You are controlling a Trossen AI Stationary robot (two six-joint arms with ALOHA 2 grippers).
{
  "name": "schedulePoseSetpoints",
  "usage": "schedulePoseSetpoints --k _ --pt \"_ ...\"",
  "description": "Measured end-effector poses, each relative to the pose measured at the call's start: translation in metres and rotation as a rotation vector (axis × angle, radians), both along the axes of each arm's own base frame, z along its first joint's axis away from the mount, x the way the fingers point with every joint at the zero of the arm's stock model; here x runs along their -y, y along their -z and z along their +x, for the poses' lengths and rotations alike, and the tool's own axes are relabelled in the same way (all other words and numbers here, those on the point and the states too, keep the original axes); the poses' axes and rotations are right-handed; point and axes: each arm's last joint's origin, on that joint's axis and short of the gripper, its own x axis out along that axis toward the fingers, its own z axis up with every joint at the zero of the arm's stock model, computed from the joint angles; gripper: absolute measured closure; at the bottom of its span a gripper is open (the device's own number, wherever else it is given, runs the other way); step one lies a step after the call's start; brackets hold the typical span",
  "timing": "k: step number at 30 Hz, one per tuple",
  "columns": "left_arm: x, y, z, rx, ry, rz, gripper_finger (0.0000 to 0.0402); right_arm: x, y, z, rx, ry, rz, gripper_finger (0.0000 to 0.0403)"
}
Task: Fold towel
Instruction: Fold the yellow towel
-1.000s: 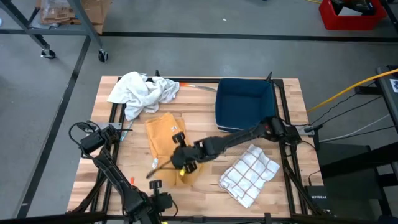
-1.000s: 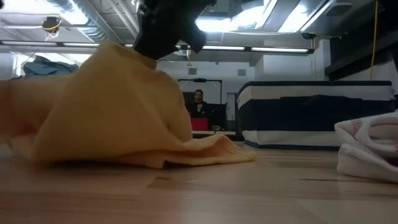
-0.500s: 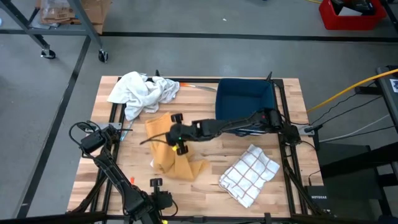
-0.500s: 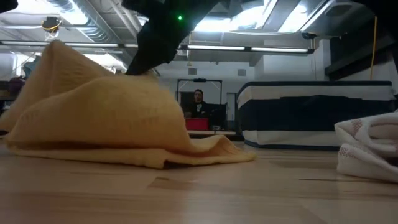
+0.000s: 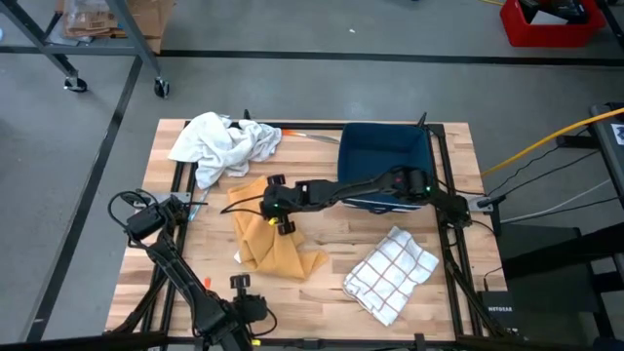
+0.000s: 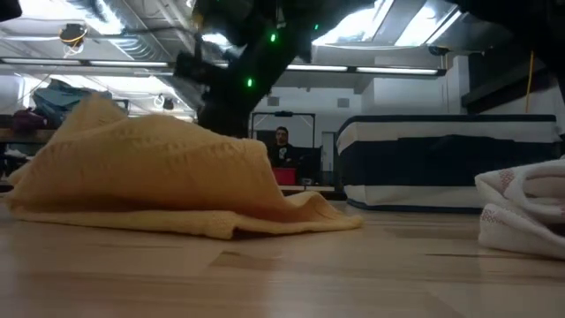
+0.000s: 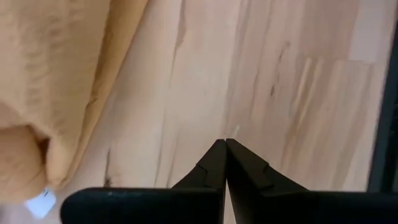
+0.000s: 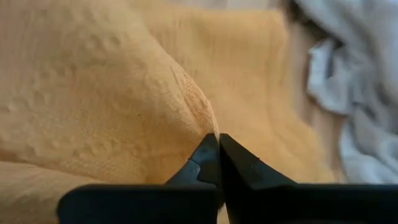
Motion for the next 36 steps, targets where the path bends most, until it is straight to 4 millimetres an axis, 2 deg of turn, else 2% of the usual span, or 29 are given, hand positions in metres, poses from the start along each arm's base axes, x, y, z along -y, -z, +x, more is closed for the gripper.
schedulePoseSetpoints --k 6,12,16,22,28,32,36 --pt "-0.006 0.001 -0.009 -0.052 -0.063 0.06 0.0398 0.0 0.024 0.003 -0.041 0.001 0.0 0.0342" --pt "-0.015 0.0 -0.018 -0.104 -0.142 0.138 0.0398 0.001 0.024 0.005 -0.013 0.051 -0.019 0.0266" --pt "-0.021 -0.002 -0.022 -0.124 -0.215 0.181 0.0398 0.003 0.019 0.005 0.001 0.101 -0.076 0.0233" --pt "-0.025 -0.002 -0.021 -0.101 -0.309 0.172 0.0398 -0.007 0.005 -0.002 -0.024 0.079 -0.078 0.0222" --pt "-0.03 -0.002 -0.012 -0.085 -0.335 0.153 0.0398 -0.034 -0.016 -0.012 -0.035 0.008 -0.062 0.0222" --pt "-0.033 -0.001 -0.002 -0.065 -0.353 0.113 0.0398 -0.053 -0.023 -0.019 -0.064 -0.03 -0.07 0.0221" --pt "-0.037 0.0 0.011 -0.061 -0.292 0.094 0.0398 -0.069 -0.027 -0.031 -0.135 -0.062 -0.089 0.0221"
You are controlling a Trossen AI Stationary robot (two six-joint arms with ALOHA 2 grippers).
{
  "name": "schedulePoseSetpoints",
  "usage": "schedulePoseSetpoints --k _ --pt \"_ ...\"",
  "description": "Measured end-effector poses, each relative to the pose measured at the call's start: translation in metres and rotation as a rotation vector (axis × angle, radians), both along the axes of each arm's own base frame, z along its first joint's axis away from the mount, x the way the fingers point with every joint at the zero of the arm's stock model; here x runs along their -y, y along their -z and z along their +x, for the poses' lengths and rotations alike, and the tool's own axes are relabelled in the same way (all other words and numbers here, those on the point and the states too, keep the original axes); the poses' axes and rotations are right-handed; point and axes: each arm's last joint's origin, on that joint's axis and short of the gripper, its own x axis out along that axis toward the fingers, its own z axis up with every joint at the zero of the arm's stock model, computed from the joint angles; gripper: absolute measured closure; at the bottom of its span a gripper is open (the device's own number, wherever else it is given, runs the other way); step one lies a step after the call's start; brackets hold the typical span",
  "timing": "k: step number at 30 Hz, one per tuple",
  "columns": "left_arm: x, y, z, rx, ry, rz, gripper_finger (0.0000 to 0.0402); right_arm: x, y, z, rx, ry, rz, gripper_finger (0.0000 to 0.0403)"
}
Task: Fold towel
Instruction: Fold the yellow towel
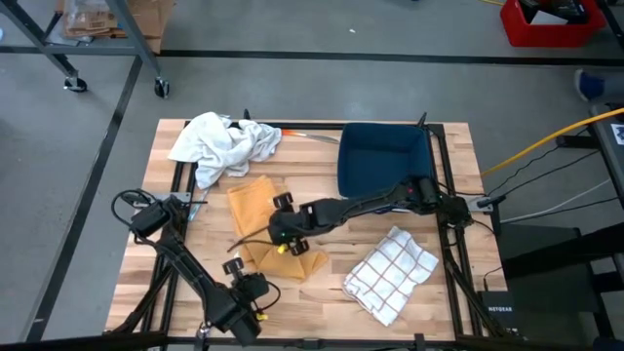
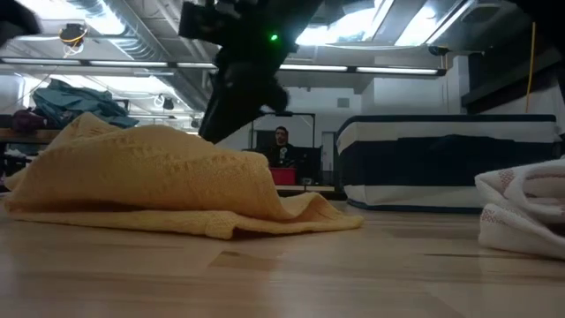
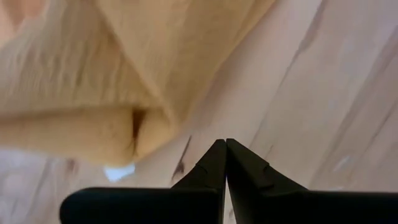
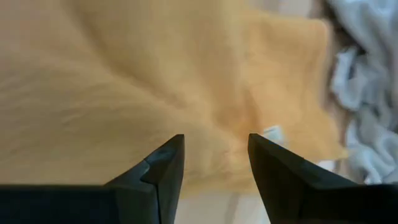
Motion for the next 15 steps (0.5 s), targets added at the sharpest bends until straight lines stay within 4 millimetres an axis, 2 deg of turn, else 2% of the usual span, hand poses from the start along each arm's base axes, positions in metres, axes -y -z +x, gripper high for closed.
schedulePoseSetpoints --k 4,7,12,15 --pt "-0.006 0.0 0.015 -0.013 0.116 -0.001 0.0398 -0.014 0.005 -0.014 -0.126 -0.024 -0.045 0.0221" --pt "-0.013 0.0 0.029 -0.036 0.266 0.021 0.0398 -0.02 0.006 -0.025 -0.214 -0.03 -0.094 0.0221" --pt "-0.027 -0.001 0.058 -0.012 0.493 0.072 0.0398 -0.021 0.009 -0.041 -0.358 -0.024 -0.155 0.0221" --pt "-0.037 -0.003 0.076 0.037 0.564 0.077 0.0398 -0.019 0.01 -0.047 -0.419 0.006 -0.156 0.0221"
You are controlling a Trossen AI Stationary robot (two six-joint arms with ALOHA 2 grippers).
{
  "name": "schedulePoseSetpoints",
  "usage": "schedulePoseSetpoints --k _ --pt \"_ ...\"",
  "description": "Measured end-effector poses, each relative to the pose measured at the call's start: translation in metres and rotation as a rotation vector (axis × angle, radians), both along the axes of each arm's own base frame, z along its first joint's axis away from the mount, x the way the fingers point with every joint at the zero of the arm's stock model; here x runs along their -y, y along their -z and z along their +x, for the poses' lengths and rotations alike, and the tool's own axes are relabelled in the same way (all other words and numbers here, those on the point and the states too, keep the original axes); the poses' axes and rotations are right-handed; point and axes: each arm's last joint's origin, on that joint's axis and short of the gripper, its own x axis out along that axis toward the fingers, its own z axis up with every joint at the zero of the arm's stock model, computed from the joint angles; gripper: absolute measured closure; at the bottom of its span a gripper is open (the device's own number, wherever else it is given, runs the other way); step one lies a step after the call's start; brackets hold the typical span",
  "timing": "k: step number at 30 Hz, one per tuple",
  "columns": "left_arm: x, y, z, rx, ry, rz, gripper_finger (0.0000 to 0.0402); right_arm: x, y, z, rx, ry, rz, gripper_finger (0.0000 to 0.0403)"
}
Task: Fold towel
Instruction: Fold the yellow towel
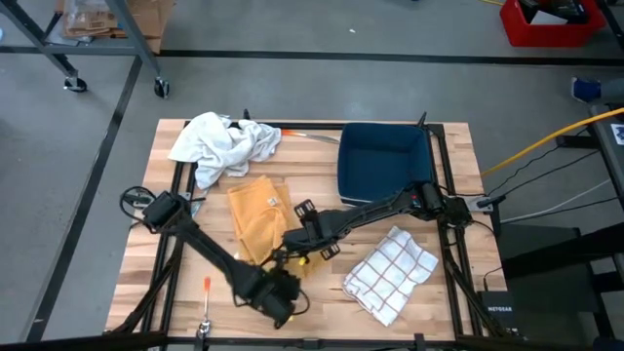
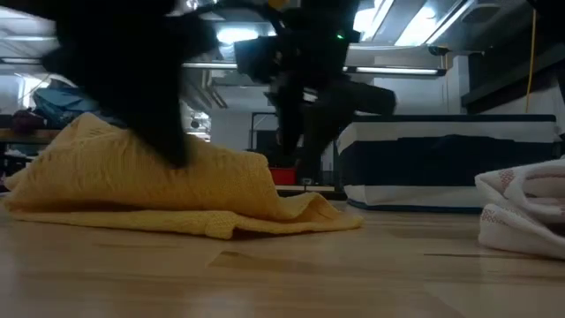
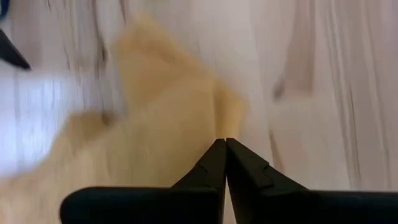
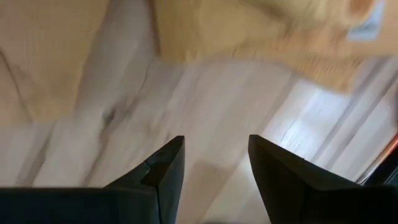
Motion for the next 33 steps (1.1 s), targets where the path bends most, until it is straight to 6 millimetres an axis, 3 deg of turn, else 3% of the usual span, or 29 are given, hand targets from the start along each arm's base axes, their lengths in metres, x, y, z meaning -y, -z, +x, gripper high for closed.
schedulePoseSetpoints --k 4,11,18,25,29,33 --pt "-0.015 -0.002 0.016 0.017 0.016 -0.039 0.0398 0.004 -0.002 -0.007 -0.055 0.039 -0.011 0.0221" --pt "-0.032 -0.002 0.029 0.009 -0.003 -0.076 0.0398 0.01 -0.005 -0.016 -0.143 0.053 -0.033 0.0221" --pt "-0.04 -0.016 0.042 -0.014 -0.011 -0.245 0.0398 0.013 -0.009 -0.025 -0.228 0.054 -0.056 0.0221" --pt "-0.046 -0.02 0.046 -0.041 0.056 -0.274 0.0396 0.019 -0.014 -0.033 -0.292 0.063 -0.081 0.0221" --pt "-0.048 -0.023 0.049 -0.041 0.09 -0.263 0.0361 0.024 -0.021 -0.038 -0.319 0.069 -0.1 0.0221" --pt "-0.052 -0.025 0.052 -0.037 0.114 -0.248 0.03 0.028 -0.025 -0.042 -0.353 0.076 -0.11 0.0221"
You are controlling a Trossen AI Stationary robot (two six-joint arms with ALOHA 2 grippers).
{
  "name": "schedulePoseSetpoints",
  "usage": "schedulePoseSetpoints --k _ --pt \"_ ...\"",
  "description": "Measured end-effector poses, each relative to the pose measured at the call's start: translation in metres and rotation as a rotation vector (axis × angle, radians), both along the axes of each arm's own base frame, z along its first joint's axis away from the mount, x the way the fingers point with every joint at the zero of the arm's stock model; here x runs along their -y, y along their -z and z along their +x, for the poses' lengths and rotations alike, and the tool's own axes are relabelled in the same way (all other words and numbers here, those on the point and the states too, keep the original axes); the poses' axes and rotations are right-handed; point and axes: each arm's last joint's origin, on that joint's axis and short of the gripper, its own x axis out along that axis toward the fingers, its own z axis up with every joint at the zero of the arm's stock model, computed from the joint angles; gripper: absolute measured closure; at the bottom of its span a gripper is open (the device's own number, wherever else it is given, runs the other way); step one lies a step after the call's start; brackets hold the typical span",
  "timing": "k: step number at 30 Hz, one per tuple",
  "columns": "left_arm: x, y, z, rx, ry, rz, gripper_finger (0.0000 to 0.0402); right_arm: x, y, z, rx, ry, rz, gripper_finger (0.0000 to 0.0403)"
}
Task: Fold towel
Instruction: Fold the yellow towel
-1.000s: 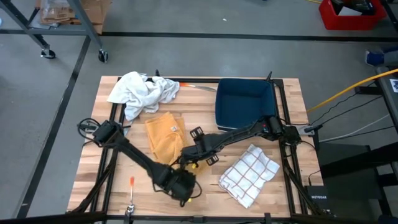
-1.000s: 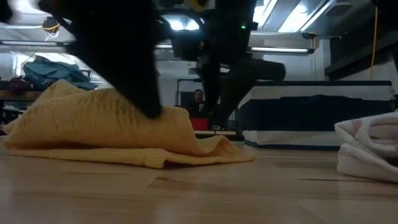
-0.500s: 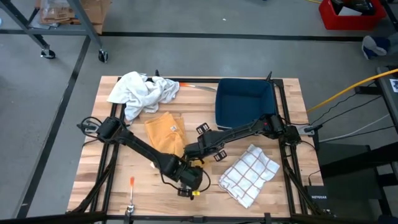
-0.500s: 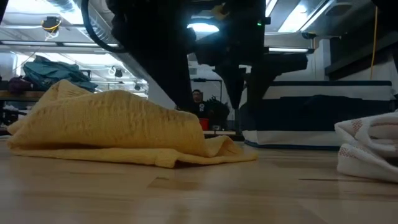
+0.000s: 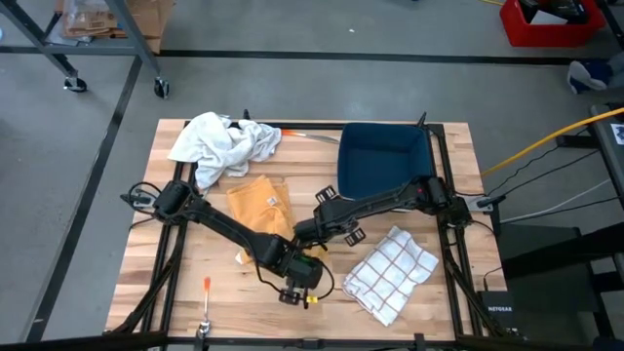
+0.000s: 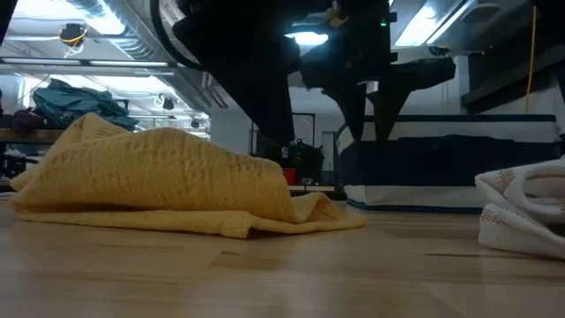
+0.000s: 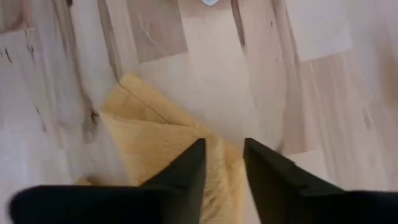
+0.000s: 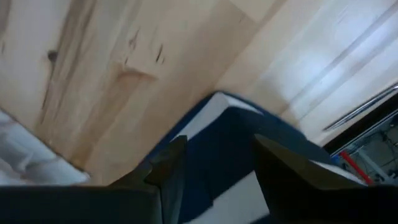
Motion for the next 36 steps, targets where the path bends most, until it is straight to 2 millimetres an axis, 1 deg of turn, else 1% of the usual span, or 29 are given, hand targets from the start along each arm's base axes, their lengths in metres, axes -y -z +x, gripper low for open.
schedulePoseSetpoints --k 3,5,9,12,17,20,22,25,29,31,36 --pt "-0.004 0.001 0.001 -0.008 0.061 0.036 0.0258 0.004 -0.002 -0.003 -0.033 0.009 -0.006 0.0221" --pt "-0.009 0.002 0.0 -0.033 0.121 0.07 0.0238 0.005 -0.002 -0.004 -0.039 0.021 -0.007 0.0221" --pt "-0.016 0.005 -0.002 -0.076 0.251 0.149 0.0223 0.008 -0.002 -0.003 -0.041 0.051 0.013 0.0221" --pt "-0.021 0.005 0.0 -0.069 0.309 0.178 0.0222 0.011 -0.002 -0.003 -0.042 0.06 0.019 0.0221" --pt "-0.029 0.005 0.005 -0.057 0.356 0.204 0.0221 0.011 -0.002 -0.003 -0.042 0.062 0.021 0.0221" --pt "-0.032 0.009 0.007 -0.07 0.384 0.171 0.0221 0.011 -0.002 -0.003 -0.043 0.062 0.021 0.0221" --pt "-0.034 0.016 0.01 -0.085 0.403 0.142 0.0221 0.012 -0.002 -0.003 -0.044 0.064 0.021 0.0221" --pt "-0.034 0.022 0.011 -0.101 0.438 0.155 0.0221 0.013 -0.002 -0.003 -0.044 0.067 0.022 0.0221" --pt "-0.033 0.022 0.011 -0.098 0.438 0.151 0.0223 0.013 -0.002 -0.003 -0.044 0.066 0.021 0.0221" --pt "-0.032 0.022 0.01 -0.104 0.435 0.128 0.0232 0.013 -0.002 -0.003 -0.043 0.066 0.021 0.0221" --pt "-0.026 0.022 0.008 -0.117 0.468 0.071 0.027 0.013 -0.001 -0.003 -0.043 0.066 0.021 0.0221"
